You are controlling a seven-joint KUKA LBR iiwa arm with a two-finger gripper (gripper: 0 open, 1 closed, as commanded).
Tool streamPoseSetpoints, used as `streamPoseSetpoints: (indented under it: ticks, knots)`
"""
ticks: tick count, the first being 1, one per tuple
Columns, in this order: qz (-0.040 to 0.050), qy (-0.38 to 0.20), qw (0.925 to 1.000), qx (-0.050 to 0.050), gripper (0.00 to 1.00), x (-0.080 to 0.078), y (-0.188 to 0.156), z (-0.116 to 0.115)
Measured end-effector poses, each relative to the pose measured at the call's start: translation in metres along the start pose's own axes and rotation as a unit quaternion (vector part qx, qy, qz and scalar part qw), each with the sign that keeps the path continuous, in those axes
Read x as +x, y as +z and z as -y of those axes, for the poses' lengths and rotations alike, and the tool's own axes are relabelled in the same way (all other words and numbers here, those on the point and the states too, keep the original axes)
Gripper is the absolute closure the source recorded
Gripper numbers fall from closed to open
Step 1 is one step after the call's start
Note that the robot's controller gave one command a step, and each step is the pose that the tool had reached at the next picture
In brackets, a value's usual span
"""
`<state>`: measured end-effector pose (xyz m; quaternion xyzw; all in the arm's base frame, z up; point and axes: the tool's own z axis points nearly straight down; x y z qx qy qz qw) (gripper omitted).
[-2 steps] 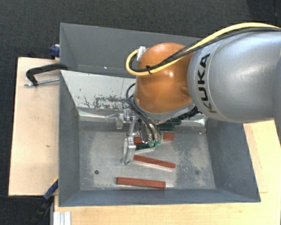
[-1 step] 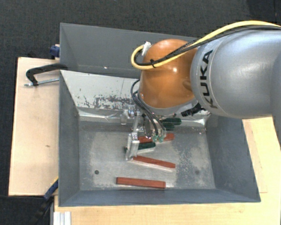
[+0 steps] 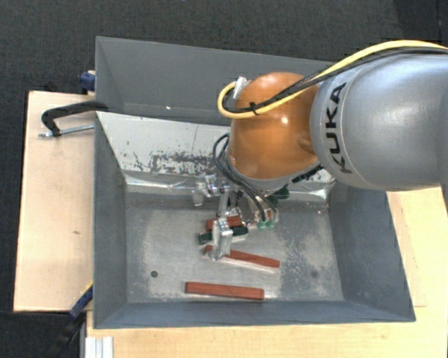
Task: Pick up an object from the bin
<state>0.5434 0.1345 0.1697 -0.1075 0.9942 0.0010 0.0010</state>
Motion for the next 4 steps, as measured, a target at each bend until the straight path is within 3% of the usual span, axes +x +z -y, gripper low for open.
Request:
streamPoseSetpoints:
  ticks: [1, 2, 3, 4]
  knots:
    - [0.0026, -0.103, 0.9946, 0.001, 0.0, -0.021, 0.058, 0.029]
    - [-0.005, -0.07, 0.9975, 0.0, 1.0, 0.058, 0.097, 0.074]
    - [-0.0047, -0.07, 0.9975, 0.0, 1.0, 0.058, 0.097, 0.074]
    - [0.0047, -0.074, 0.9973, 0.001, 1.0, 0.052, -0.082, 0.059]
